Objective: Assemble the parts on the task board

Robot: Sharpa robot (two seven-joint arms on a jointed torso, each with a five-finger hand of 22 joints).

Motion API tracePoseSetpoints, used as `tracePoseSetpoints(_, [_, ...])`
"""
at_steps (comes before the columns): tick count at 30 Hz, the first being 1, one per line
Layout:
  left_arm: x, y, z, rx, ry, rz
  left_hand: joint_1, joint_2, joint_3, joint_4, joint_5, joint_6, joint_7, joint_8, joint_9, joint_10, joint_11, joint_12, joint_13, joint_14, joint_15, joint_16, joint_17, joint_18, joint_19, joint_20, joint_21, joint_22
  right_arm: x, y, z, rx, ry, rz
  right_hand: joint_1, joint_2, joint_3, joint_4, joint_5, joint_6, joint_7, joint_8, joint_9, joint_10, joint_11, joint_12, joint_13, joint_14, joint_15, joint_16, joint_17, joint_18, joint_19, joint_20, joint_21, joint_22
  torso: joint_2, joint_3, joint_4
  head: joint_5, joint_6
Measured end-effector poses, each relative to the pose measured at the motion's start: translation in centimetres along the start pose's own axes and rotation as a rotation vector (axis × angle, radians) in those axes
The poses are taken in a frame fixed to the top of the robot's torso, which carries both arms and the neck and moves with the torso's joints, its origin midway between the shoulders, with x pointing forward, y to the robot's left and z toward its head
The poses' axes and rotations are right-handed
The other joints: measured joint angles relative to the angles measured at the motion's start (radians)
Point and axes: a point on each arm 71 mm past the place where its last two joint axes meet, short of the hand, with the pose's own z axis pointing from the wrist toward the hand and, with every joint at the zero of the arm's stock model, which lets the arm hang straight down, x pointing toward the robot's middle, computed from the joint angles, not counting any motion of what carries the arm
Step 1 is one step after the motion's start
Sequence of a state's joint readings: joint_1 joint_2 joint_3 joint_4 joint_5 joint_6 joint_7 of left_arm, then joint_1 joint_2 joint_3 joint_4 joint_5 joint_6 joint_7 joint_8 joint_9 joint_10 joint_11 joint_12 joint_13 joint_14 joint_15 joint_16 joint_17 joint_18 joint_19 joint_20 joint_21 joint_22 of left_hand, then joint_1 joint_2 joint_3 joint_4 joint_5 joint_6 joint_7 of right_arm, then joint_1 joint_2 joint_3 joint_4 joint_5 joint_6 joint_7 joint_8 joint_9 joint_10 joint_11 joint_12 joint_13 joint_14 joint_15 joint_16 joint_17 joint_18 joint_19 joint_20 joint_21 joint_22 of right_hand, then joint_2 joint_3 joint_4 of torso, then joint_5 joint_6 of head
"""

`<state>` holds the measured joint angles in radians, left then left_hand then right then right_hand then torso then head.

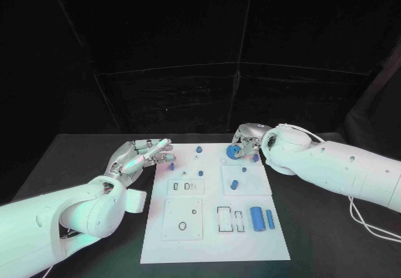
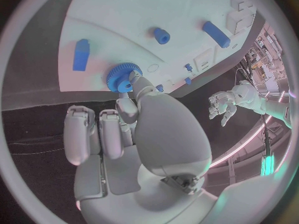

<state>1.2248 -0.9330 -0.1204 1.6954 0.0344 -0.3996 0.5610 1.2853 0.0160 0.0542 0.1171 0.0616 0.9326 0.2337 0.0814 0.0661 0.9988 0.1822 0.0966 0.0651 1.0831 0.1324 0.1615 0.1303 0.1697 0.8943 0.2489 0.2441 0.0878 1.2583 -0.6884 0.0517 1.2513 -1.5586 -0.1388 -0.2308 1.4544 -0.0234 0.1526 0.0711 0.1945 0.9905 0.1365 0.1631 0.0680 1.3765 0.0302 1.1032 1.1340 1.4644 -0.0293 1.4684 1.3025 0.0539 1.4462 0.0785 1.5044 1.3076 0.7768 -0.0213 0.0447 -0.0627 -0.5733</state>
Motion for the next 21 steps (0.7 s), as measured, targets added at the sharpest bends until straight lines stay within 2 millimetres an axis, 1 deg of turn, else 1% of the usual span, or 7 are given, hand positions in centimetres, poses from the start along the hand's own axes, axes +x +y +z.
tracePoseSetpoints(2, [0.0, 0.0, 0.0, 0.000, 0.000, 0.000, 0.000, 0.000, 0.000, 0.000, 0.000, 0.000, 0.000, 0.000, 0.000, 0.000, 0.000, 0.000, 0.000, 0.000, 0.000, 0.000, 0.000, 0.000, 0.000, 0.000, 0.000, 0.000, -0.1, 0.5, -0.2, -0.018, -0.019, 0.007, -0.010, 0.003, 0.006, -0.006, 0.013, 0.000, 0.000, 0.000, -0.007, 0.001, -0.002, 0.004, 0.007, -0.001, -0.002, 0.000, 0.000, 0.000, 0.003, -0.003, 0.000, 0.000, 0.000, 0.0000, -0.0001, 0.001, 0.001])
tracePoseSetpoints(5, [0.0, 0.0, 0.0, -0.001, 0.000, 0.000, 0.000, 0.000, 0.000, 0.000, 0.000, 0.000, 0.000, 0.000, 0.000, 0.000, 0.000, 0.000, 0.000, 0.000, 0.000, 0.000, 0.001, 0.000, 0.000, 0.000, 0.000, 0.000, -0.4, 1.6, -0.5, -0.052, -0.049, 0.023, -0.029, 0.002, 0.011, -0.011, 0.019, 0.000, 0.000, 0.000, -0.008, 0.003, -0.004, 0.004, 0.012, 0.002, -0.005, 0.000, 0.002, 0.000, 0.003, -0.003, 0.004, 0.000, 0.000, 0.0000, -0.0001, 0.002, 0.000])
tracePoseSetpoints(8, [0.0, 0.0, 0.0, -0.001, 0.001, 0.000, 0.000, 0.000, 0.003, -0.003, 0.000, 0.000, 0.000, -0.004, 0.000, 0.000, 0.000, 0.000, 0.000, 0.000, 0.000, 0.000, 0.001, 0.000, 0.000, 0.000, 0.000, -0.001, -0.6, 3.2, -0.8, -0.095, -0.078, 0.040, -0.048, -0.009, 0.018, -0.011, 0.028, 0.000, 0.000, 0.000, -0.008, 0.003, -0.004, 0.004, 0.012, 0.002, -0.005, 0.000, 0.002, 0.000, 0.007, 0.000, 0.004, 0.000, 0.000, -0.0004, 0.0001, 0.004, -0.001])
tracePoseSetpoints(10, [0.0, 0.0, 0.0, -0.001, 0.001, -0.001, 0.000, 0.000, 0.003, -0.003, 0.000, 0.000, 0.000, -0.004, 0.000, 0.000, 0.000, 0.000, 0.000, 0.000, 0.000, 0.000, 0.001, 0.000, 0.000, 0.000, 0.000, -0.001, -0.7, 4.5, -0.9, -0.123, -0.093, 0.050, -0.053, -0.013, 0.028, -0.003, 0.032, 0.000, 0.000, 0.000, -0.008, 0.003, -0.004, 0.004, 0.012, 0.002, -0.005, 0.000, 0.002, 0.000, 0.007, 0.000, 0.004, 0.000, 0.000, -0.0004, 0.0008, 0.005, -0.001])
tracePoseSetpoints(13, [0.1, 0.0, 0.0, -0.001, 0.001, -0.001, 0.005, 0.004, 0.003, -0.003, 0.000, 0.000, 0.000, -0.004, 0.000, 0.000, 0.000, -0.004, 0.000, 0.000, 0.000, 0.000, 0.001, 0.000, 0.000, 0.000, 0.000, -0.001, -0.6, 6.1, -0.8, -0.157, -0.103, 0.059, -0.066, -0.013, 0.031, -0.003, 0.033, 0.000, 0.000, 0.000, -0.008, 0.003, -0.004, 0.004, 0.012, 0.002, -0.005, 0.000, 0.002, 0.000, 0.007, 0.000, 0.004, 0.000, 0.000, -0.0004, 0.0012, 0.007, -0.002])
tracePoseSetpoints(19, [0.1, 0.0, 0.0, -0.002, 0.003, -0.002, 0.005, 0.004, 0.003, -0.003, 0.000, 0.000, 0.000, -0.004, 0.000, 0.000, 0.000, -0.004, 0.000, 0.000, 0.000, -0.004, 0.001, 0.000, 0.000, 0.000, 0.000, -0.001, -0.4, 9.6, -0.4, -0.218, -0.111, 0.068, -0.070, -0.014, 0.039, 0.001, 0.033, 0.000, 0.000, -0.007, -0.008, 0.003, -0.004, 0.000, 0.012, 0.002, -0.005, 0.000, 0.002, 0.000, 0.007, 0.000, 0.004, 0.000, 0.000, -0.0010, 0.0016, 0.011, -0.005])
tracePoseSetpoints(21, [0.1, 0.0, 0.0, -0.002, 0.004, -0.002, 0.005, 0.005, 0.004, -0.005, 0.000, 0.000, 0.000, -0.004, 0.000, 0.000, 0.000, -0.004, 0.000, 0.000, 0.000, -0.004, 0.001, 0.000, 0.000, 0.000, 0.000, -0.001, -0.2, 10.6, -0.1, -0.233, -0.110, 0.066, -0.075, -0.019, 0.040, 0.002, 0.033, 0.000, 0.000, -0.010, -0.008, 0.003, -0.004, 0.000, 0.012, 0.002, -0.005, 0.000, 0.002, 0.000, 0.007, 0.000, 0.004, 0.000, 0.000, -0.0010, 0.0017, 0.012, -0.007])
